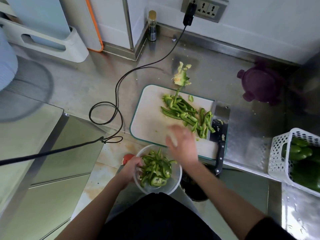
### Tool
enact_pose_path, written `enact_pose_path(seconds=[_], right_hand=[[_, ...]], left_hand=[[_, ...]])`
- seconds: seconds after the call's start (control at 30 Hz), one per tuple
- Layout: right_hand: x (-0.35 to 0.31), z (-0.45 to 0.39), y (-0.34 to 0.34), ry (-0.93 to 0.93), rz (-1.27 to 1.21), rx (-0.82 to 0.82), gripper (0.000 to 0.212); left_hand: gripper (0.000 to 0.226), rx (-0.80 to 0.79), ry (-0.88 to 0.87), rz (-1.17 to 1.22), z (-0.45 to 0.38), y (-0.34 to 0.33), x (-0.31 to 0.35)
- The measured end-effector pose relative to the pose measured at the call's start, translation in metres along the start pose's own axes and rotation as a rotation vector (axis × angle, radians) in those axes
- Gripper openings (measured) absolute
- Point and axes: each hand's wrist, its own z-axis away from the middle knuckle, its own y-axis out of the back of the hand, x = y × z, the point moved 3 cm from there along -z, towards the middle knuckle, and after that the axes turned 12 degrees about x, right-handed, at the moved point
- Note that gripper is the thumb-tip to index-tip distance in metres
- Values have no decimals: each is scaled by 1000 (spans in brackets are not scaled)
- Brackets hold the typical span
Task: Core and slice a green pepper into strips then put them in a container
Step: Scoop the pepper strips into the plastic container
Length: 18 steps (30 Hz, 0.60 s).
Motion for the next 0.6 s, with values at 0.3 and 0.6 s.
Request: enact_pose_path(seconds=[0.3, 0.6], right_hand=[[63, -104, -41, -189, 298, -557, 98], [44, -50, -38, -63, 158, -418, 61]], left_hand=[[62, -73, 70, 40, -15, 3, -13], [48, -82, 33, 25, -7, 3, -3]])
